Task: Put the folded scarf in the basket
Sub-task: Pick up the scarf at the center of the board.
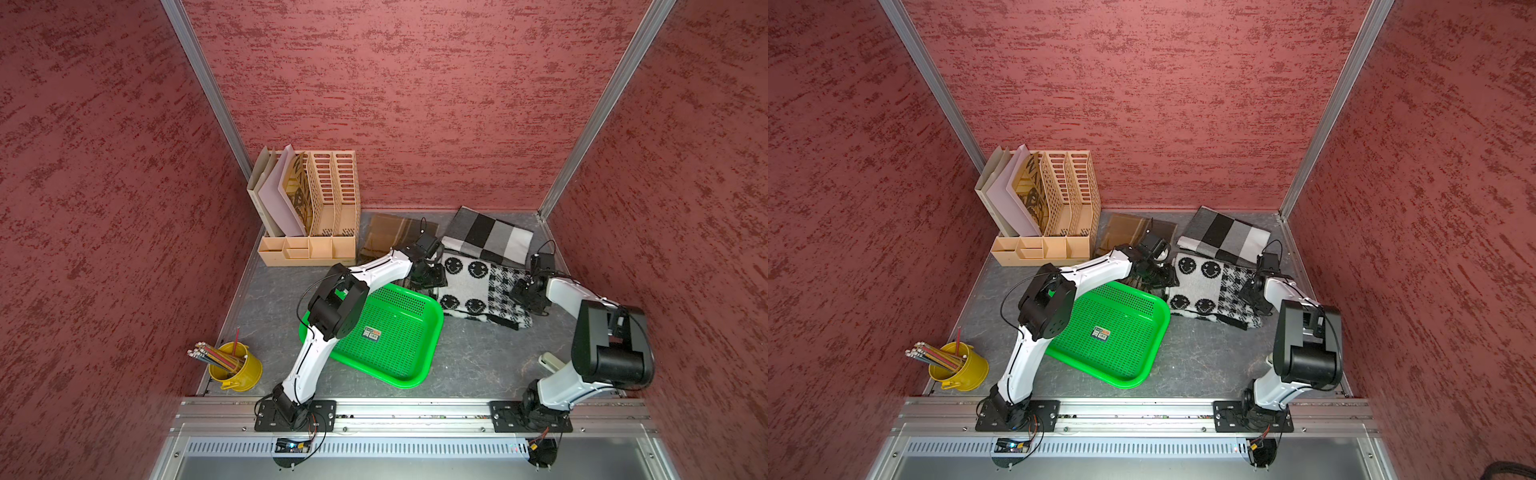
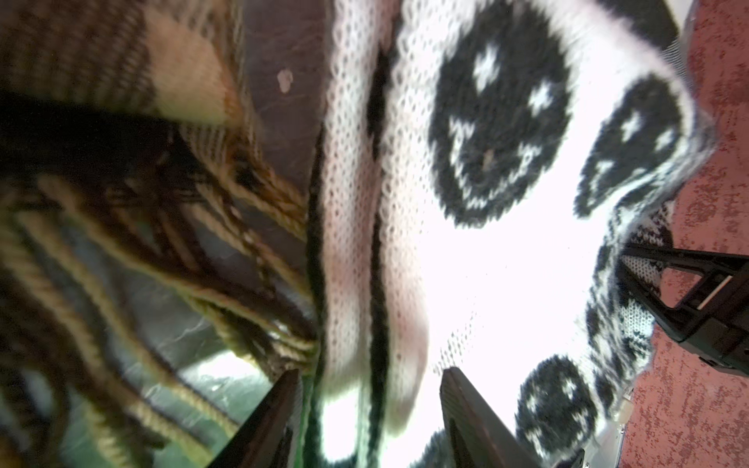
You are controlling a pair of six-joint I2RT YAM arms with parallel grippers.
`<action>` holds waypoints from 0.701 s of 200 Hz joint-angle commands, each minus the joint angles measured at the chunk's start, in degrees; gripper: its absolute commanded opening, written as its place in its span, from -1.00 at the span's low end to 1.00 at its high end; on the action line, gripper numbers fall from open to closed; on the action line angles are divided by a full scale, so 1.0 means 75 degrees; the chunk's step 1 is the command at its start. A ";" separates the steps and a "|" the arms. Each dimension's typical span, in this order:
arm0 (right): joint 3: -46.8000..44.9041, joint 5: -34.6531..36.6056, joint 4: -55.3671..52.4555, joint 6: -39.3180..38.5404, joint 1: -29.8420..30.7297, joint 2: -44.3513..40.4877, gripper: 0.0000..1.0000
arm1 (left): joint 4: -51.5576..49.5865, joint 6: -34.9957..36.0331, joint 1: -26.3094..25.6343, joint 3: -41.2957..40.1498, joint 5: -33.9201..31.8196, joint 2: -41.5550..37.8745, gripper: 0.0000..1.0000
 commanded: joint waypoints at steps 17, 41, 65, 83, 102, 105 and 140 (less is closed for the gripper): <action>0.0333 0.1643 -0.0798 -0.0291 -0.0042 -0.0860 -1.00 | 0.0282 -0.0190 -0.0065 0.0063 0.0082 -0.0280 0.19; 0.0533 0.1705 -0.0899 -0.0437 -0.0059 -0.1129 -1.00 | 0.0035 -0.0133 -0.0271 0.0668 0.0044 0.0148 0.20; 0.0518 0.1540 -0.0828 -0.0471 -0.0061 -0.1002 -1.00 | 0.0014 -0.0144 -0.0468 0.1274 0.0028 0.0756 0.20; 0.0485 0.1624 -0.0827 -0.0496 -0.0062 -0.0951 -1.00 | -0.0194 -0.0099 -0.0589 0.1820 -0.0048 0.1227 0.21; 0.0436 0.1924 -0.0839 -0.0531 -0.0117 -0.0975 -1.00 | -0.0282 0.0004 -0.0682 0.2209 -0.0179 0.1521 0.21; 0.0441 0.1962 -0.0848 -0.0534 -0.0154 -0.0966 -1.00 | -0.0261 0.0014 -0.0698 0.2230 -0.0223 0.1537 0.21; 0.0517 0.1864 -0.0737 -0.0537 -0.0540 -0.0697 -1.00 | -0.0155 0.0114 -0.0807 0.2403 -0.0665 0.1597 0.22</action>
